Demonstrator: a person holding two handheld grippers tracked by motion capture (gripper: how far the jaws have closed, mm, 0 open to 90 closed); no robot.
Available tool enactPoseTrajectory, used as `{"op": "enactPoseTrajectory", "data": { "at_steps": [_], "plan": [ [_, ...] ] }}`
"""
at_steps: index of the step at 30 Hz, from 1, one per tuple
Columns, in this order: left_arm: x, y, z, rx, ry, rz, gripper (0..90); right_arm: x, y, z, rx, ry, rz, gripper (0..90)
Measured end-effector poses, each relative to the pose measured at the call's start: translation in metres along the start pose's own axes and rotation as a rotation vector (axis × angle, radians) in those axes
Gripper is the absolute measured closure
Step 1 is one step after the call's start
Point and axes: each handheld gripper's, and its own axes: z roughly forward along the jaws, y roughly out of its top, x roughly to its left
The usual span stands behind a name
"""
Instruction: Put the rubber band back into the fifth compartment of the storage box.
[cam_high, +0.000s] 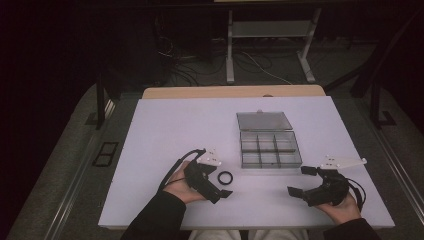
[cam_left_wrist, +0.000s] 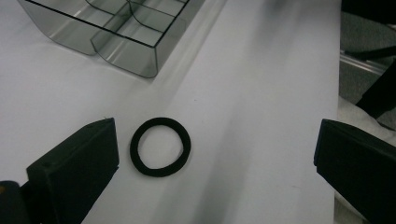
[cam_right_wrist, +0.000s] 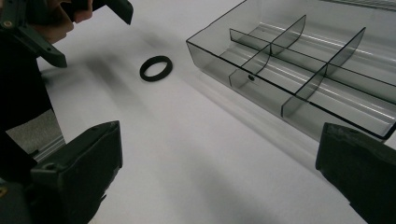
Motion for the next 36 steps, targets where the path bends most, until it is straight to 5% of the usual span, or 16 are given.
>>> {"op": "enactPoseTrajectory", "data": {
  "at_steps": [17, 36],
  "plan": [
    [0.002, 0.002, 0.021, 0.079, -0.028, 0.044, 3.0, 0.0, 0.0, 0.001, 0.004, 0.001, -0.008, 0.1],
    [0.021, 0.002, 0.034, 0.139, -0.079, 0.056, 21.8, 0.0, -0.001, 0.002, 0.01, 0.006, -0.012, 0.1]
  ]
}}
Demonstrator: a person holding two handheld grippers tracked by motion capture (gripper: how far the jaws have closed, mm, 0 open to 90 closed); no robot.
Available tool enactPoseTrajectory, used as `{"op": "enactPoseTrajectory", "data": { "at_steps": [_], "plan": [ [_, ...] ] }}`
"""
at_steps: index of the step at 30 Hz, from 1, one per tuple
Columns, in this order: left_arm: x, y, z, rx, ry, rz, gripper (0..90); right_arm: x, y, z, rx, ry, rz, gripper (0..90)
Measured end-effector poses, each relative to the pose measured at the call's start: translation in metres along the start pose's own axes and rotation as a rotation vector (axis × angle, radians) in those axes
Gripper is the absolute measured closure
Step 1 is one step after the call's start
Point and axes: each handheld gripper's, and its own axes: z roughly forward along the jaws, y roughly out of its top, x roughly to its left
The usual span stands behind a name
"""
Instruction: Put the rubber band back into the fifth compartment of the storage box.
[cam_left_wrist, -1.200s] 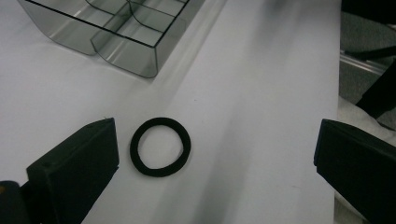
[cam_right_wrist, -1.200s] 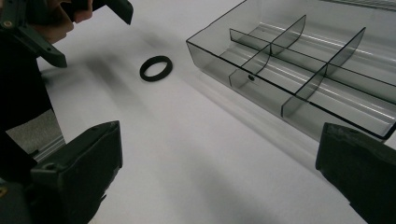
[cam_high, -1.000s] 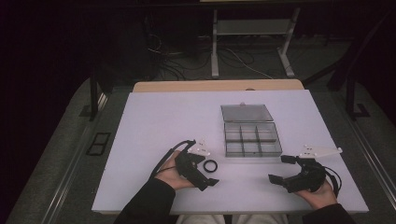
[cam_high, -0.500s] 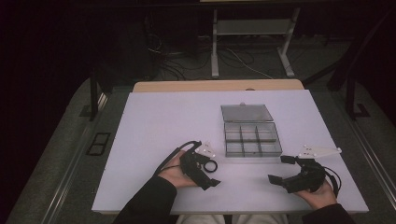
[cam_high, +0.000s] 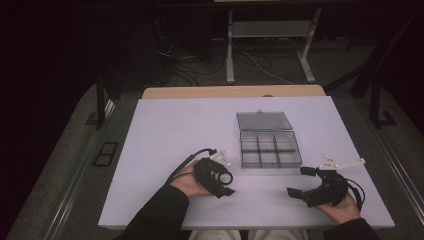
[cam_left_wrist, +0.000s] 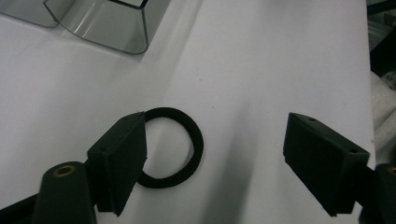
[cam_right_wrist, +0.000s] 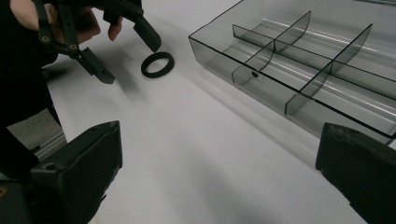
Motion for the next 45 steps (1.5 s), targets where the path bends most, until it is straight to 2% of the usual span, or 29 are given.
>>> {"op": "enactPoseTrajectory", "data": {
  "at_steps": [6, 9, 23, 26, 31, 40, 44, 45],
  "plan": [
    [0.002, 0.001, 0.004, 0.01, -0.021, 0.011, 31.7, 0.001, 0.0, 0.0, 0.002, 0.002, 0.006, 0.1],
    [0.002, 0.001, 0.006, 0.022, -0.014, 0.025, 39.8, 0.001, 0.0, 0.0, 0.004, 0.002, 0.007, 0.1],
    [0.004, -0.002, 0.009, 0.048, 0.01, 0.048, 62.9, 0.001, 0.0, 0.001, 0.007, 0.003, 0.002, 0.1],
    [0.004, -0.002, 0.009, 0.044, 0.018, 0.046, 70.5, 0.001, 0.0, 0.001, 0.007, 0.003, 0.001, 0.1],
    [0.005, -0.004, 0.008, 0.053, 0.026, 0.071, 85.3, 0.001, 0.0, 0.001, 0.007, 0.002, 0.002, 0.1],
    [0.009, -0.004, 0.006, 0.058, 0.002, 0.051, 86.8, 0.001, 0.0, 0.001, 0.008, 0.001, -0.001, 0.1],
    [0.011, -0.003, 0.003, 0.056, 0.002, 0.068, 86.8, 0.0, 0.0, 0.001, 0.007, -0.001, -0.003, 0.1],
    [0.01, -0.002, 0.001, 0.055, -0.002, 0.053, 86.8, 0.0, 0.0, 0.001, 0.009, 0.0, -0.001, 0.1]
  ]
}}
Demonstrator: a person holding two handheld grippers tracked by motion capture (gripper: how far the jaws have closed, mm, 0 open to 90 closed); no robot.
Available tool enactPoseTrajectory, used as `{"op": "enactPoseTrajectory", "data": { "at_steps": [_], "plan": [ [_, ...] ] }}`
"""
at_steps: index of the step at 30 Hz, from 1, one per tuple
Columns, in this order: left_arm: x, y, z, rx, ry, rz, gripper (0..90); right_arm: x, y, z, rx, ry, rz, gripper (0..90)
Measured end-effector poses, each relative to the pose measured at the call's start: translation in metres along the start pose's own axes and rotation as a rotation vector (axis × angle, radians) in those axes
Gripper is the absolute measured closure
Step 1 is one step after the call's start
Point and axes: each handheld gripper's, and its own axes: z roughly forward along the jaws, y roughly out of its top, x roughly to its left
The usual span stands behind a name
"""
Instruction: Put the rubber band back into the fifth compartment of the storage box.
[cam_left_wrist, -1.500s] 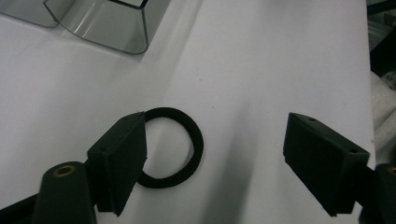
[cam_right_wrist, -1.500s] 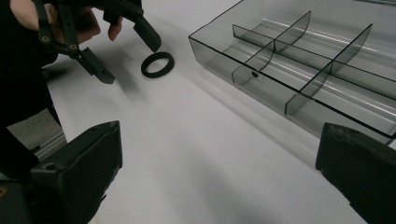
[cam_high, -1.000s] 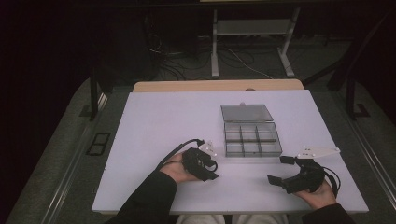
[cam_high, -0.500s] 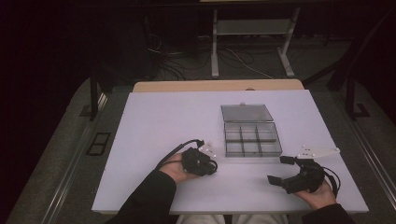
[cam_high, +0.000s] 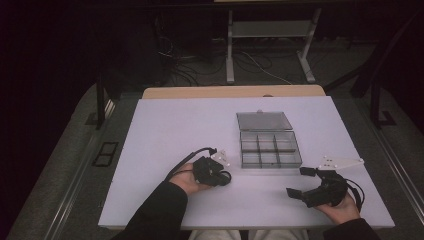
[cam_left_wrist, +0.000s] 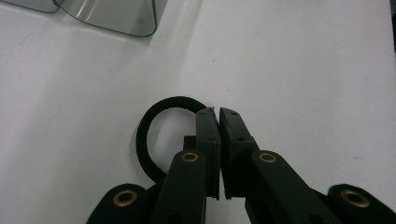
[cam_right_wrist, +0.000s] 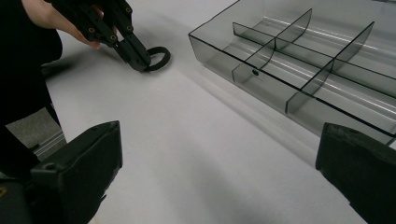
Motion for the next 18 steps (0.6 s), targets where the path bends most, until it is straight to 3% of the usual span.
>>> {"op": "enactPoseTrajectory", "data": {
  "at_steps": [18],
  "plan": [
    [0.003, 0.014, -0.017, -0.031, 0.012, 0.0, 86.8, 0.0, 0.0, 0.0, -0.001, -0.001, -0.005, 0.1]
  ]
}}
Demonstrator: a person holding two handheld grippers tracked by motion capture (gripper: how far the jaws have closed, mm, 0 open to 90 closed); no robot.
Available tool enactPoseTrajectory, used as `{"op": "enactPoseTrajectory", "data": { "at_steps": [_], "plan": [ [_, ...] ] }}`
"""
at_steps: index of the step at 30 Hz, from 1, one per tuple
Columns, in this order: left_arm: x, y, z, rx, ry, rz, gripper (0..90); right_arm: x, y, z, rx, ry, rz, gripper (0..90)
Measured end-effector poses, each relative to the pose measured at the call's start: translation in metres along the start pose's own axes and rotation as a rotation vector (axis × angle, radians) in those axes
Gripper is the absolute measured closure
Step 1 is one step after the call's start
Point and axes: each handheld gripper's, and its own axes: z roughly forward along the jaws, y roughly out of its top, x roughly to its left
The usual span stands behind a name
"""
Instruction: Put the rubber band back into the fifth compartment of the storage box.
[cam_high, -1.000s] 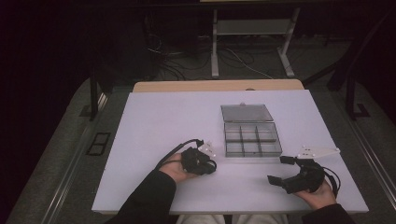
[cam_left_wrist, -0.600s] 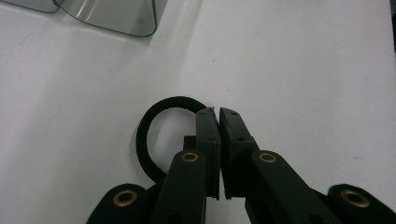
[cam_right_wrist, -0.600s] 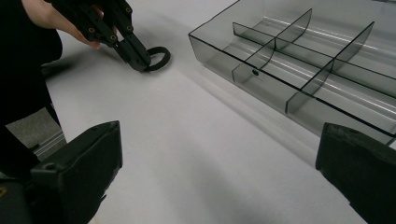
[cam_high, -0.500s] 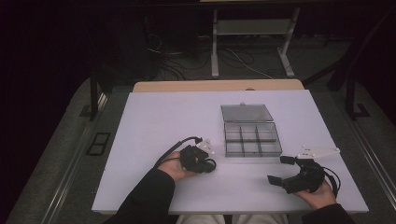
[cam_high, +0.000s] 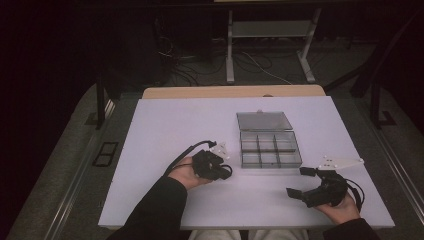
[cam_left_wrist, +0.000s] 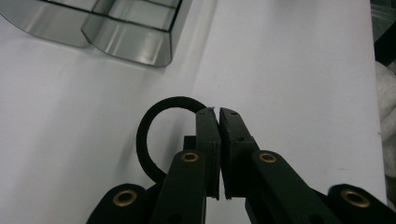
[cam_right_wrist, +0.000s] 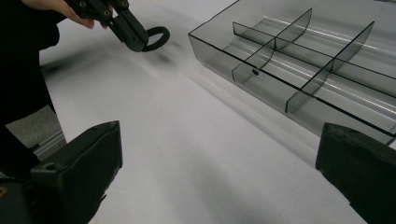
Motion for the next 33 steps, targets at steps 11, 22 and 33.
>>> {"op": "enactPoseTrajectory", "data": {
  "at_steps": [11, 22, 33],
  "plan": [
    [0.004, 0.017, -0.017, -0.032, 0.015, 0.017, 86.7, 0.0, 0.0, 0.0, -0.001, 0.001, 0.003, 0.1],
    [0.007, 0.03, -0.027, -0.028, 0.021, 0.041, 86.7, 0.0, 0.0, 0.0, -0.001, 0.002, 0.003, 0.1],
    [0.01, 0.044, -0.037, -0.035, 0.037, 0.053, 86.7, 0.0, 0.0, 0.0, 0.0, 0.002, 0.005, 0.1]
  ]
}}
